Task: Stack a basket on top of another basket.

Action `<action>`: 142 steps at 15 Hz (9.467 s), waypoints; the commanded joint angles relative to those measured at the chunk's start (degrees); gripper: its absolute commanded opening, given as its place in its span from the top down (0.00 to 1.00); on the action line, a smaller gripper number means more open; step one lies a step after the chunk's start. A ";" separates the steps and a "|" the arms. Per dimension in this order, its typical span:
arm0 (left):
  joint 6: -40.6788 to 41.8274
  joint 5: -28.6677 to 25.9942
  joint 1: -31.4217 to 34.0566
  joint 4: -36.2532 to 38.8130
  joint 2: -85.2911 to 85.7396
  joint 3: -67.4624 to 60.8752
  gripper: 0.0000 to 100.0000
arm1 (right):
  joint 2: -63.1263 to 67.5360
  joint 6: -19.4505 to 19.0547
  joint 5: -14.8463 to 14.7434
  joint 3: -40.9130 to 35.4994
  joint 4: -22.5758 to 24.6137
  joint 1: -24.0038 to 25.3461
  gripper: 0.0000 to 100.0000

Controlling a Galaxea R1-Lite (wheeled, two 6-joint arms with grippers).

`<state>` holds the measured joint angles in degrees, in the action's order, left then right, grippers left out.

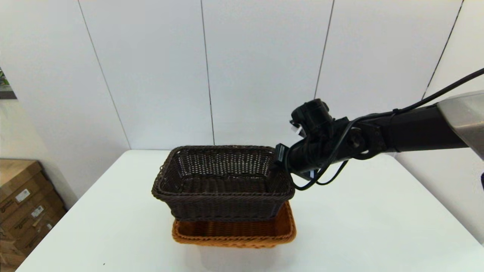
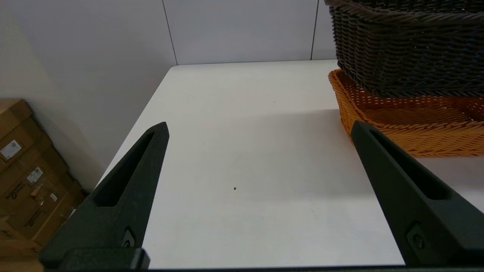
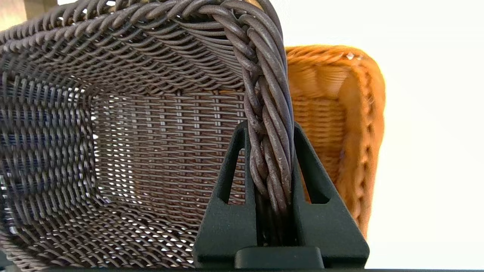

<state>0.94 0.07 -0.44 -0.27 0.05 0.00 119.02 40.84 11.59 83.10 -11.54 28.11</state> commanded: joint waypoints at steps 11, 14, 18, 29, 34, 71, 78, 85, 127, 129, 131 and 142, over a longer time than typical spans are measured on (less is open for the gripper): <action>0.03 0.01 0.00 0.00 0.04 -0.09 0.00 | 2.18 -2.17 0.10 -0.05 0.47 -2.18 1.00; 0.03 0.01 0.00 0.00 0.04 -0.09 0.00 | 2.10 -2.17 0.10 -1.80 1.96 -2.27 1.00; 0.03 0.01 0.00 0.00 0.04 -0.09 0.00 | 2.18 -2.17 0.01 -2.51 2.14 -2.36 1.00; 0.03 0.01 0.00 0.00 0.04 -0.09 0.00 | 2.01 -3.66 -0.34 -2.51 2.05 -2.71 1.00; 0.03 0.01 0.00 0.00 0.04 -0.09 0.00 | 1.39 -3.40 -0.34 -3.21 1.96 -2.10 1.00; 0.03 0.01 0.00 0.00 0.04 -0.09 0.00 | 1.48 -0.85 -0.43 -3.03 1.96 -1.83 0.00; 0.03 0.01 0.00 0.00 0.04 -0.09 0.00 | 1.39 -0.94 -0.52 -3.12 1.96 -2.01 0.00; 0.03 0.01 0.00 0.00 0.04 -0.09 0.00 | -0.36 -1.38 -0.61 -4.09 1.61 -3.33 0.00; 0.03 0.01 0.00 0.00 0.04 -0.09 0.00 | -103.55 -43.48 -12.38 -74.23 -6.91 -25.47 0.00; 0.03 0.01 0.00 0.00 0.04 -0.09 0.00 | -104.51 -43.56 -12.38 -74.93 -6.82 -25.56 0.00; 0.03 0.01 0.00 0.00 0.04 -0.09 0.00 | -106.18 -43.83 -12.38 -75.19 -6.65 -26.27 0.00; 0.03 0.01 0.00 0.00 0.04 -0.09 0.00 | -109.52 -45.06 -12.03 -76.51 -3.22 -28.55 0.00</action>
<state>0.94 0.10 -0.44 -0.27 0.05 0.00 9.20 -4.18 -0.46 6.63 -14.76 -0.44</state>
